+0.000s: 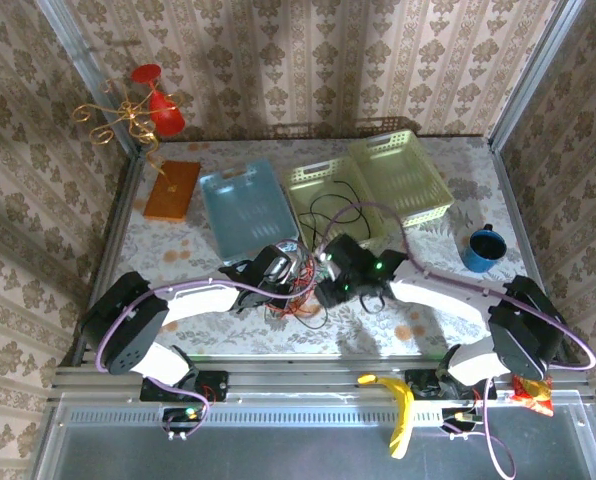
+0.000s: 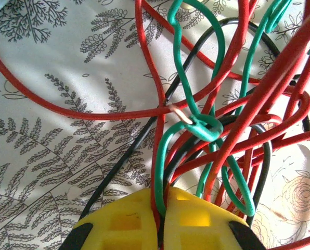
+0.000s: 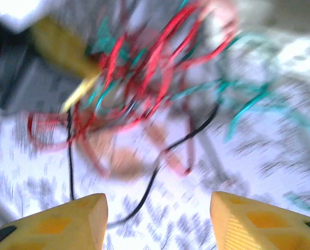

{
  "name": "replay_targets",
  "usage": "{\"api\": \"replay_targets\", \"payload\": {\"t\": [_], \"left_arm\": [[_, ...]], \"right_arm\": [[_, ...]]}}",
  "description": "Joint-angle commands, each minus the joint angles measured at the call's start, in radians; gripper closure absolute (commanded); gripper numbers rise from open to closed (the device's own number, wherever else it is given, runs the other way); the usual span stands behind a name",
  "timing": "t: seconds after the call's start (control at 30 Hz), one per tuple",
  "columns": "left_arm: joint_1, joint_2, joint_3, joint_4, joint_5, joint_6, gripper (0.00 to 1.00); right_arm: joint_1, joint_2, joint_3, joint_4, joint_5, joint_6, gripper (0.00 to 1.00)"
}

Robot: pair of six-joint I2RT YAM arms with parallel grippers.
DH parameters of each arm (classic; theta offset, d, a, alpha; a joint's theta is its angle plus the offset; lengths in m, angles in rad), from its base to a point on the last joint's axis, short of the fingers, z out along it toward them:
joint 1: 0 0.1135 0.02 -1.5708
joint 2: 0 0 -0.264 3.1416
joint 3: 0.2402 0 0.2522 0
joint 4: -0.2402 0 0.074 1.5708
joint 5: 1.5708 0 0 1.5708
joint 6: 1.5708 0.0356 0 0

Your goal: Untangle the cables

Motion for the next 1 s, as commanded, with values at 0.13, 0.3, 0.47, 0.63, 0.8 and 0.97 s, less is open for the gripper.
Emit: {"api": "replay_targets", "payload": {"t": [0.13, 0.3, 0.47, 0.63, 0.8, 0.97], "left_arm": [[0.017, 0.000, -0.028, 0.041, 0.031, -0.006, 1.00], [0.021, -0.014, -0.046, 0.063, 0.033, -0.012, 1.00], [0.023, -0.017, -0.057, 0.076, 0.037, -0.014, 1.00], [0.022, -0.007, -0.057, 0.086, 0.041, -0.015, 1.00], [0.021, -0.018, -0.064, 0.086, 0.032, -0.019, 1.00], [0.021, -0.022, -0.069, 0.088, 0.031, -0.023, 1.00]], "right_arm": [[0.060, 0.109, 0.046, -0.128, -0.004, -0.115, 0.44], [0.060, 0.208, 0.094, -0.148, -0.038, -0.145, 0.44], [0.059, 0.229, 0.095, -0.122, -0.098, -0.165, 0.43], [0.058, 0.292, 0.134, -0.149, -0.100, -0.168, 0.42], [0.093, 0.401, 0.209, -0.245, 0.035, -0.142, 0.48], [0.115, 0.408, 0.222, -0.284, 0.165, -0.091, 0.85]]}}
